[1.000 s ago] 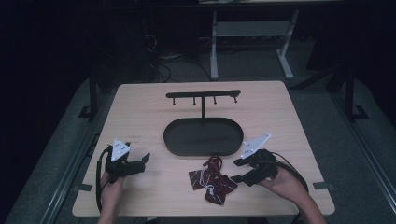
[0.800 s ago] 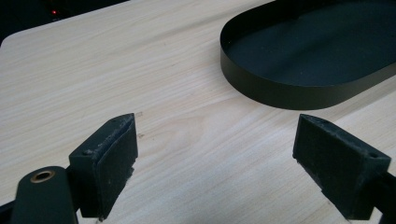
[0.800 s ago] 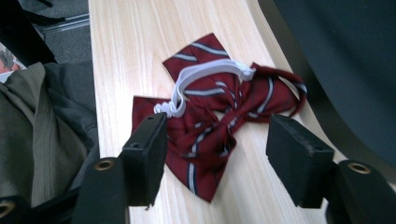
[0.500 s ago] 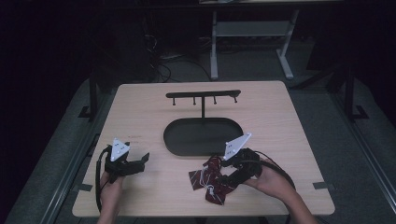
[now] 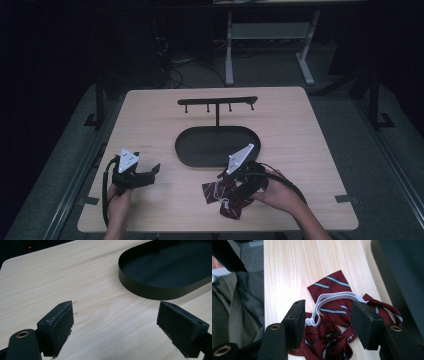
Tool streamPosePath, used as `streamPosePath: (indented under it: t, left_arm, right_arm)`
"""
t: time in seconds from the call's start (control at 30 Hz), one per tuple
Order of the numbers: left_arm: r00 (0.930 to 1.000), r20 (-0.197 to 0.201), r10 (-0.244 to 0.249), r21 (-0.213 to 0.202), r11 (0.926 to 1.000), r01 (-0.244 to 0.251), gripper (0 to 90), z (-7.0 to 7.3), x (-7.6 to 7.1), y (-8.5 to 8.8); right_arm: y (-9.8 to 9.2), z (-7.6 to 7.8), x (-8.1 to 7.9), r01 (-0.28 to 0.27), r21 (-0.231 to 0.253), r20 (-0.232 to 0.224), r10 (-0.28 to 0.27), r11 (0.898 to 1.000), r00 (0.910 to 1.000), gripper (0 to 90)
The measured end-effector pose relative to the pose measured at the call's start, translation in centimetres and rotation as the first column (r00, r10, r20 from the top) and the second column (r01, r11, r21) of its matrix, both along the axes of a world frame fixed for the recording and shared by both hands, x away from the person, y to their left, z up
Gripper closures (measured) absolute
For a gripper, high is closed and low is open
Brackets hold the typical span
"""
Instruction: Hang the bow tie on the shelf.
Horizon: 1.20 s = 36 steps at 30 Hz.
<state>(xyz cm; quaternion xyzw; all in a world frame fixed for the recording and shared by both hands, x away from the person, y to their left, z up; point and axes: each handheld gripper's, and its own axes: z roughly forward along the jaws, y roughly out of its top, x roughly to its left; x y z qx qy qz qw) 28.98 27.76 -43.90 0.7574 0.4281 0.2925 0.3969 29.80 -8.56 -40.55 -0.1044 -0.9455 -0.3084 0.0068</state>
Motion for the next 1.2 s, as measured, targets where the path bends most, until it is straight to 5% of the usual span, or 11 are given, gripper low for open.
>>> streamPosePath:
  t: [0.67, 1.2]
  left_arm:
    - [1.0000, -0.002, -0.007, 0.007, 0.9999, 0.007, 13.5, 0.0, 0.0, -0.1]
    - [1.0000, 0.008, 0.003, -0.003, 1.0000, -0.003, 13.6, 0.1, -0.1, 0.2]
  right_arm:
    - [2.6, -2.8, -0.4, -0.040, -0.041, -0.026, 0.039, 0.998, 0.9989, 55.0]
    - [3.0, -4.0, -0.9, -0.060, -0.081, 0.014, 0.061, 0.995, 0.9980, 81.9]
